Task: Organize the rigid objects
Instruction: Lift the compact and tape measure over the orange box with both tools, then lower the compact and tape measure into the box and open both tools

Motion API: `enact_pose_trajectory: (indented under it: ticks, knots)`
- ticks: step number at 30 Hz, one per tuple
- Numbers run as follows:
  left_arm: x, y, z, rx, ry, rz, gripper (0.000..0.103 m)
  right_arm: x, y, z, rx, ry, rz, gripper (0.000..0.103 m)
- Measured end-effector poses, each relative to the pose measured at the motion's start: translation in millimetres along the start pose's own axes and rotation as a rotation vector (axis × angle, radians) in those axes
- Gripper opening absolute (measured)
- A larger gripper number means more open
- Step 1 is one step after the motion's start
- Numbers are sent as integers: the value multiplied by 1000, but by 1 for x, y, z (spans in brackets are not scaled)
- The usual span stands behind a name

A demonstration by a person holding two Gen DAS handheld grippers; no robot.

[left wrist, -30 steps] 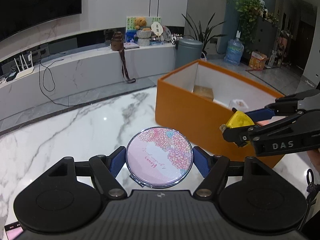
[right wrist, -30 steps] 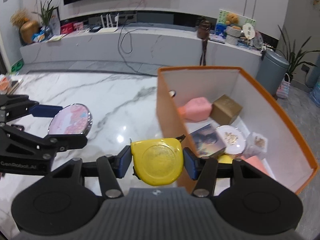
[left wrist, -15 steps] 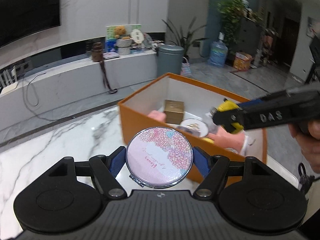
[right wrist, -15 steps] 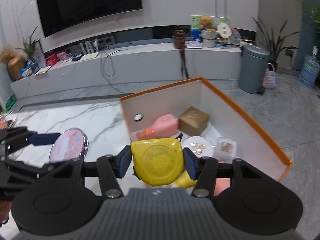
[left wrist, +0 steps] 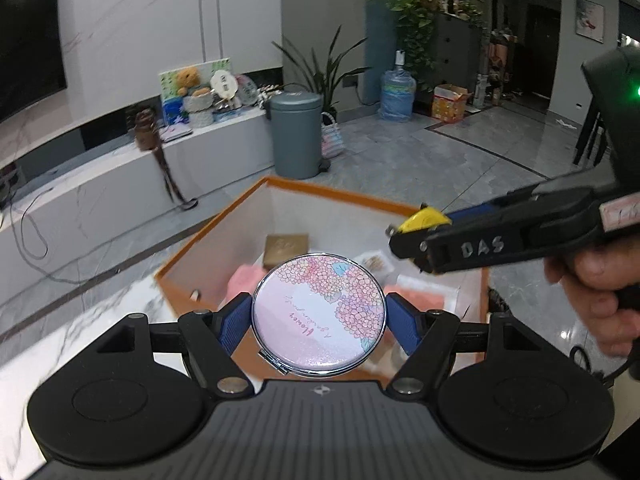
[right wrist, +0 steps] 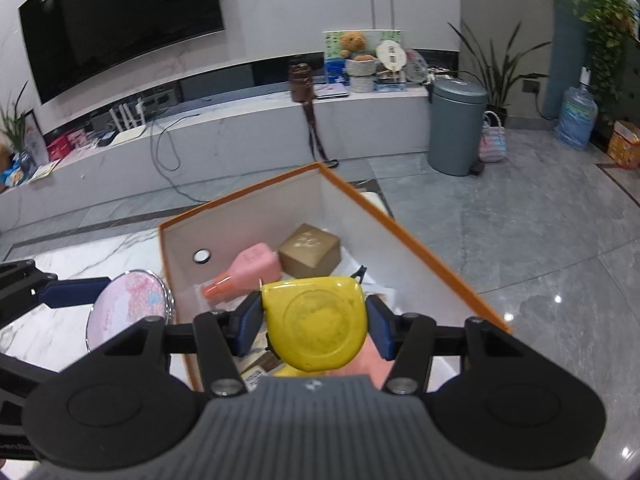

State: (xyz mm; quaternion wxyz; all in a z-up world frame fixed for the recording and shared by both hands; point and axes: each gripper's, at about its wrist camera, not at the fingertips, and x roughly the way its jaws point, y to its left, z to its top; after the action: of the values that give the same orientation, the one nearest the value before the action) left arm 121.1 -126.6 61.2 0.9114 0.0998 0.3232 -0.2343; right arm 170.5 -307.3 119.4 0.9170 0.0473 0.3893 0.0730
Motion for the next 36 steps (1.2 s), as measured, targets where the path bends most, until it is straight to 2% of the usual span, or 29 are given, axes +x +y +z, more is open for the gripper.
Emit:
enact_pose_trajectory:
  ticks: [6, 9, 14, 17, 22, 29, 36]
  knots:
    - [23, -10, 21, 11, 16, -16, 83, 5, -25, 5, 62, 2, -26, 55]
    - [43, -9, 27, 6, 48, 5, 83, 13, -36, 7, 85, 23, -43, 55]
    - [68, 1, 35, -67, 93, 36, 83, 27, -46, 6, 92, 58, -60, 55]
    - [84, 9, 40, -94, 131, 45, 83, 35, -47, 4, 82, 81, -62, 55]
    - [110, 10, 46, -74, 198, 45, 83, 47, -40, -2, 36, 113, -72, 55]
    - [146, 6, 46, -74, 335, 82, 83, 65, -37, -5, 4, 161, -82, 55]
    - [161, 6, 39, -132, 383, 99, 83, 80, -43, -9, -1, 220, -106, 55]
